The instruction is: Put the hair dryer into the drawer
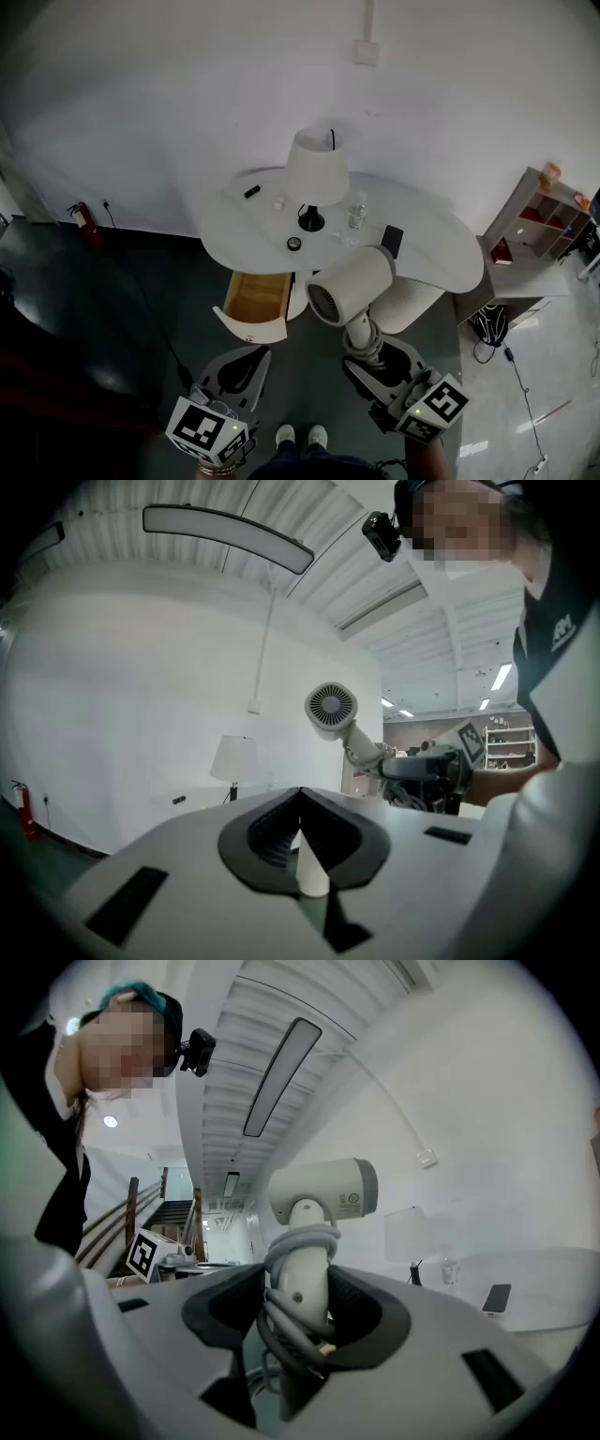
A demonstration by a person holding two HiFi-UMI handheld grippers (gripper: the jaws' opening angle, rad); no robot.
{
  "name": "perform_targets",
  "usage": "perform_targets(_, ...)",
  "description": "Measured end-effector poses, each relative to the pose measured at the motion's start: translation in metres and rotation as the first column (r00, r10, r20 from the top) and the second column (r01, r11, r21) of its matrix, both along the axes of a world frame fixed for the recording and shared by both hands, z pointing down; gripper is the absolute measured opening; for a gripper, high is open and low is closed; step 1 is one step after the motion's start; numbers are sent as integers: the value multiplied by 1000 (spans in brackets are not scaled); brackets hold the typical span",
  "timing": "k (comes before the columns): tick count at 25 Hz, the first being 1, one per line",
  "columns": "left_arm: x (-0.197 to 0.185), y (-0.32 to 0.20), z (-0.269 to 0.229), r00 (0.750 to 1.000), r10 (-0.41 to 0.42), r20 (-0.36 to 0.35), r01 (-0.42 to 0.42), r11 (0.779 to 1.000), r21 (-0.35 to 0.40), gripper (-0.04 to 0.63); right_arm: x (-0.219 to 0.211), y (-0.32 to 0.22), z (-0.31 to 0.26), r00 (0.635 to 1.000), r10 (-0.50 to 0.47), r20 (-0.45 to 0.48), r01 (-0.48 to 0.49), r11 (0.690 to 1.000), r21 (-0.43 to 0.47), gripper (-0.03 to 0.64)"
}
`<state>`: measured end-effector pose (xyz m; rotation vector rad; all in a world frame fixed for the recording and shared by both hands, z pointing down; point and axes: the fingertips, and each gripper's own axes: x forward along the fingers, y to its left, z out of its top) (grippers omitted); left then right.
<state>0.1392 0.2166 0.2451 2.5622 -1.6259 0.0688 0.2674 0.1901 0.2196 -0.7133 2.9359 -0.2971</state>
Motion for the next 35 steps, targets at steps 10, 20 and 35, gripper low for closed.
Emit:
perform_targets(10, -4, 3, 3, 1000, -29, -2, 29, 1000, -9, 15, 0, 0, 6, 1000, -24, -16, 23, 1000, -21, 222)
perform_targets(20, -16, 9, 26, 990, -144, -11, 143, 989, -41, 15, 1, -10, 37, 991, -99, -87, 95, 994, -49, 222)
perform_targets(35, -55, -16, 28, 980, -197, -24, 196, 979, -55, 15, -39, -38, 45, 978, -169, -123, 161, 985, -70, 223)
